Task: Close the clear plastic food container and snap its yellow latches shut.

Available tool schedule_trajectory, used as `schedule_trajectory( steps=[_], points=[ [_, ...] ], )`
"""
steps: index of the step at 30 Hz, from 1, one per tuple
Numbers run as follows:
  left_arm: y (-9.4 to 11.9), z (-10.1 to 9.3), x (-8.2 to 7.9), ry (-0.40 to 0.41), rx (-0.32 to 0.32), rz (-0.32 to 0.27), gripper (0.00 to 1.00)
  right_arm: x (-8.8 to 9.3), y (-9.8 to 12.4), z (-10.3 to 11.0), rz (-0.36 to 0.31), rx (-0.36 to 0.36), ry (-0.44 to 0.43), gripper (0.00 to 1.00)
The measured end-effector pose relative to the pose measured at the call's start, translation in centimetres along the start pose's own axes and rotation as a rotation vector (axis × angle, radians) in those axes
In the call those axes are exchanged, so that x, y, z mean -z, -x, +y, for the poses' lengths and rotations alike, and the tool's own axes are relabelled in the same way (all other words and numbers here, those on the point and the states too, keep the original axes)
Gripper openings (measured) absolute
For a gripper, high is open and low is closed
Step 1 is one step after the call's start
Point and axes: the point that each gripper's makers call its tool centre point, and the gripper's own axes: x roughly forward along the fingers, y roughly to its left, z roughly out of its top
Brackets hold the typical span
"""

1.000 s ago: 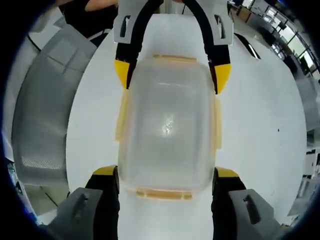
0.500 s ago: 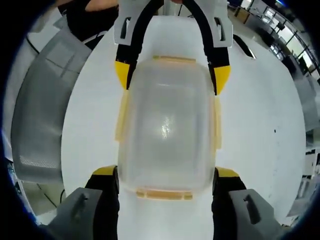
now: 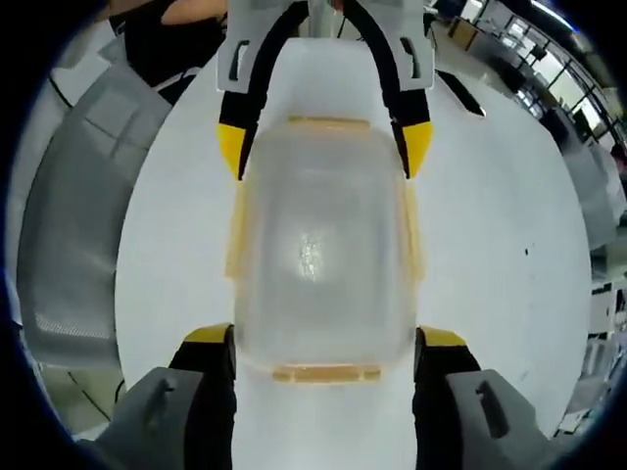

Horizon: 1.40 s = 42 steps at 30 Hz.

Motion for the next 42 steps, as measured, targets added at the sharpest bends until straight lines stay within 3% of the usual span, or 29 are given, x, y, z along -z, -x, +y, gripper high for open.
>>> schedule_trajectory(
  steps=[3, 6, 10, 12, 13, 15, 19, 21, 25, 29, 31, 34, 35, 38, 42],
  points=[
    [0.4, 0.1, -0.2, -0.049, -0.038, -0.027, 0.81, 0.1, 0.6, 0.1, -0.017, 0.015, 0.033, 0.68],
    [1.0, -0.3, -0.3, -0.013, -0.065, -0.050, 0.87, 0.4, 1.3, 0.4, -0.025, 0.027, 0.018, 0.67],
    [1.6, -1.2, 0.2, 0.073, -0.102, -0.068, 0.99, 0.2, 2.3, 0.5, -0.072, 0.081, 0.042, 0.77],
    [1.9, -1.9, -0.5, 0.142, -0.098, -0.128, 0.99, -0.4, 2.9, 0.9, -0.135, 0.104, -0.017, 0.86],
    [2.4, -2.8, -1.5, 0.228, -0.066, -0.199, 0.99, -0.7, 3.1, 1.1, -0.161, 0.109, -0.040, 0.93],
    [3.1, -3.2, -2.2, 0.272, -0.069, -0.263, 0.99, -1.2, 3.6, 1.7, -0.204, 0.120, -0.033, 0.97],
    [4.0, -3.6, -2.6, 0.257, -0.112, -0.291, 0.99, -1.2, 4.1, 2.5, -0.225, 0.144, -0.041, 0.98],
    [4.3, -4.1, -2.8, 0.279, -0.113, -0.311, 0.99, -1.2, 4.2, 2.8, -0.241, 0.153, -0.120, 0.96],
    [4.8, -4.4, -2.7, 0.317, -0.155, -0.337, 0.99, -1.9, 4.6, 3.9, -0.297, 0.152, -0.146, 0.98],
    [6.0, -4.5, -3.4, 0.384, -0.211, -0.425, 0.99, -2.6, 5.5, 3.1, -0.376, 0.259, -0.232, 0.98],
    [7.1, -4.5, -3.9, 0.378, -0.250, -0.484, 0.99, -3.3, 6.0, 3.2, -0.436, 0.279, -0.246, 0.98],
    [8.0, -4.5, -2.8, 0.427, -0.313, -0.464, 0.99, -4.4, 6.7, 4.9, -0.545, 0.222, -0.359, 0.96],
    [8.2, -4.9, -2.6, 0.436, -0.303, -0.463, 0.99, -4.7, 7.1, 5.3, -0.582, 0.220, -0.379, 0.96],
    [9.4, -5.3, -2.2, 0.493, -0.338, -0.521, 0.99, -4.6, 7.6, 6.1, -0.599, 0.250, -0.371, 0.95],
    [10.0, -7.3, -1.0, 0.502, -0.334, -0.524, 0.99, -3.9, 8.1, 6.8, -0.603, 0.303, -0.412, 0.92]
  ],
)
